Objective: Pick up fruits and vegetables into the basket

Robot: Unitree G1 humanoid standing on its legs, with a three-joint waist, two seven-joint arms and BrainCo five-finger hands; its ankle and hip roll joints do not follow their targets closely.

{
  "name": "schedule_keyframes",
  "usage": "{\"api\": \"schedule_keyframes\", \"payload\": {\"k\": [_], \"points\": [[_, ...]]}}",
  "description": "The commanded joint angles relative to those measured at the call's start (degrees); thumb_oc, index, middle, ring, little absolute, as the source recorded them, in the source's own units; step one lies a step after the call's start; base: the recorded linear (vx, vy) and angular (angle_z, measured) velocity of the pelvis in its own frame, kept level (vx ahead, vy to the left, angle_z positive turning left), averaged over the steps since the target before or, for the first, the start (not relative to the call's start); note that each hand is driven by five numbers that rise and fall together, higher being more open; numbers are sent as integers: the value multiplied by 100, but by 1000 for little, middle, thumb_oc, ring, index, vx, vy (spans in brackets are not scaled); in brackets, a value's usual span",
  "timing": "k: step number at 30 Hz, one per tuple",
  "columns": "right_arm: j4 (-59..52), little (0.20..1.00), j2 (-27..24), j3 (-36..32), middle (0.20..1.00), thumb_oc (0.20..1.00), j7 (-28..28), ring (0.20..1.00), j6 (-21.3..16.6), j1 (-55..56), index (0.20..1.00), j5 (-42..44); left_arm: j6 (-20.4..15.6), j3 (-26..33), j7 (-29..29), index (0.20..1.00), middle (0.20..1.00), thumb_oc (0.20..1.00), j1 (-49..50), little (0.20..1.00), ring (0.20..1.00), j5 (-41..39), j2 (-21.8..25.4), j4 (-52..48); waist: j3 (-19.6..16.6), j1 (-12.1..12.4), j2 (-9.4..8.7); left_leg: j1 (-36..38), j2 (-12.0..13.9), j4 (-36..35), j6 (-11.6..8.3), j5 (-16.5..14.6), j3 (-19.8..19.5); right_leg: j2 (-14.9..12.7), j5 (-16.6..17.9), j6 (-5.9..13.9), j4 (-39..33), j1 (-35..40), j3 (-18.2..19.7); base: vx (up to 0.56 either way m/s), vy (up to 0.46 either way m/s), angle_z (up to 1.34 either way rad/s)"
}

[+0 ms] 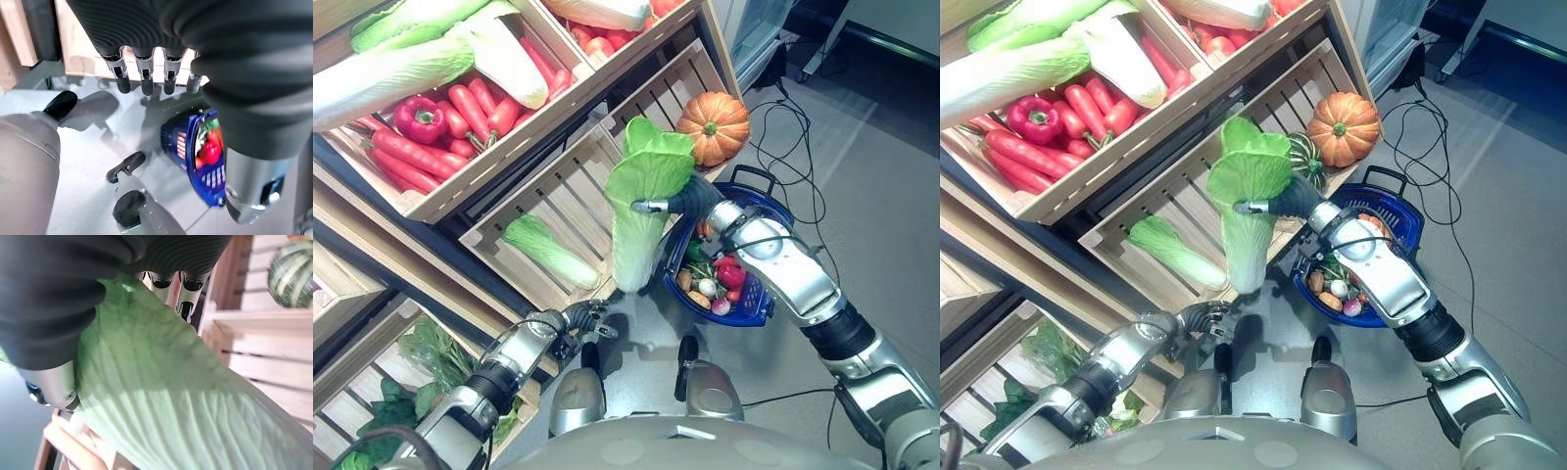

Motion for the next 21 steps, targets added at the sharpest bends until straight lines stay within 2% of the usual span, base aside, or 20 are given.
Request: {"api": "schedule_keyframes", "payload": {"k": [1,4,6,7,8,12,13,18,21], "points": [[-753,200,-169,-680,200,200,-579,200,-89,-606,200,370,-297,64,176,1000,1000,1000,191,1000,1000,-282,100,320,72,-67,-262,-59,235,404,131,-616,345,-282,-569,450,149,283,242,-43,-104,-3],[-900,200,-698,-1316,200,200,-995,200,-148,-514,200,490,-648,393,253,1000,1000,1000,480,1000,1000,-363,112,797,211,-147,-296,-171,307,441,126,-605,425,-243,-603,421,284,112,254,-74,-97,-4],[-904,200,-774,-1411,200,200,-1070,200,-155,-477,200,479,-715,437,251,1000,1000,1000,504,1000,1000,-413,120,847,228,-149,-295,-211,319,455,124,-603,435,-237,-612,415,319,62,258,-128,-77,-15],[-795,200,-1112,-1814,200,200,-1317,200,-349,-306,200,400,-1005,652,251,1000,1000,1000,655,1000,1000,-589,163,992,456,-207,-289,-378,356,501,125,-574,461,-209,-639,378,440,-132,253,-164,-78,-22],[-794,200,-1117,-1821,200,200,-1318,200,-353,-301,200,402,-1015,645,250,1000,1000,1000,647,1000,1000,-590,161,1002,445,-201,-286,-397,357,506,125,-572,460,-208,-639,375,448,-152,255,-242,-91,-18],[-350,200,-1523,-2427,200,200,-1886,200,-659,49,200,251,-1460,799,234,1000,1000,1000,855,1000,1000,-714,213,1100,907,-309,-187,-839,461,682,98,-478,464,-155,-754,257,858,-646,219,-195,-57,-8],[-325,200,-1532,-2451,200,200,-1912,200,-673,62,200,227,-1473,799,231,1000,1000,1000,855,1000,1000,-718,214,1101,908,-308,-177,-883,466,678,99,-445,461,-150,-730,246,860,-688,213,-155,-45,-3],[674,200,-1427,-2713,200,200,-2502,200,-1028,203,200,51,-1600,734,243,1000,1000,1000,933,1000,1000,-1024,78,1087,1352,-339,19,-1354,499,844,59,-316,375,-142,-896,102,1412,-1288,146,-141,-48,-2],[1206,200,-1265,-2649,200,200,-2682,200,-1167,147,200,163,-1570,743,209,1000,1000,1000,930,1000,1000,-1036,-1,1166,1403,-294,93,-1586,476,888,47,-257,330,-159,-951,40,1554,-1520,82,-73,-51,-4]]}}
